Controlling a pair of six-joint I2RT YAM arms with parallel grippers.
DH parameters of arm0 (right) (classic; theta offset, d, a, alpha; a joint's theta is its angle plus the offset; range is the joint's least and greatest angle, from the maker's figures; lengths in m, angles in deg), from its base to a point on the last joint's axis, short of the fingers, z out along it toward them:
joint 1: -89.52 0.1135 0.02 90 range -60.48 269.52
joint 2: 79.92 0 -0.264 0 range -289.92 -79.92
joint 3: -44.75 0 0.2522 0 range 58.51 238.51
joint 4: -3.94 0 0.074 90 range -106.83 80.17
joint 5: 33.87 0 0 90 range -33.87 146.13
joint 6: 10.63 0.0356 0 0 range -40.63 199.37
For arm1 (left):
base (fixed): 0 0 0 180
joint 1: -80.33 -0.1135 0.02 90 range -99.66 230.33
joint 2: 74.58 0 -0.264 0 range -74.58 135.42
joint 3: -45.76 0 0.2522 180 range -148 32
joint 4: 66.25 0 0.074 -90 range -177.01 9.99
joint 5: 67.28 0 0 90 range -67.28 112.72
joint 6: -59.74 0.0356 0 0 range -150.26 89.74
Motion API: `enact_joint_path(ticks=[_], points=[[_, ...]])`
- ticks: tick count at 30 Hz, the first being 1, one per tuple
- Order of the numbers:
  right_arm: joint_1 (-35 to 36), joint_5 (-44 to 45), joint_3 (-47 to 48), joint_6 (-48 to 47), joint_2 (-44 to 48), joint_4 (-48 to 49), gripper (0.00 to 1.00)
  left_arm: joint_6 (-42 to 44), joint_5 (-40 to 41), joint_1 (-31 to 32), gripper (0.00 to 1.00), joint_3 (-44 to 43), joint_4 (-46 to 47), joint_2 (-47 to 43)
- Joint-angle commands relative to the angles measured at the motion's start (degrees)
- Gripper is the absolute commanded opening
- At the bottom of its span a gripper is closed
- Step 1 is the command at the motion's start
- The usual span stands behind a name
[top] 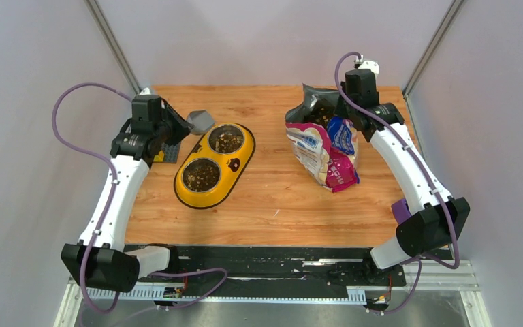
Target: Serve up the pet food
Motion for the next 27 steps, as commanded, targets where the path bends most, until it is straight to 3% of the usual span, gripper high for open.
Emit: enact_joint_path(ticks=[1,4,7,12,23,27], points=[[-1.23,-1.21,-0.88,0.96,2.68,-0.57,0.00,0.99,-11.72,-1.72,0.00,1.66,16.94,2.03],[-1.68,-1.59,-0.75,1.35,2.48,-0.77,0.00,-1.03,-19.86,-0.19,0.00,3.66,20.37,4.08],[-1.71,-1.84,-0.13,1.82,1.70,-0.75,0.00,-5.28,-19.88,3.82,0.00,8.29,23.50,4.31],[-1.75,-2.00,0.53,2.75,0.92,-1.22,0.00,-18.80,-15.57,10.81,0.00,18.83,31.84,4.33],[-1.77,-3.36,-0.18,3.78,1.30,-1.96,0.00,-32.08,-5.83,17.62,0.00,32.98,35.94,0.71],[-1.73,-3.76,-0.74,3.96,1.16,-1.91,0.00,-37.66,-5.50,18.75,0.11,37.55,33.09,-1.56]])
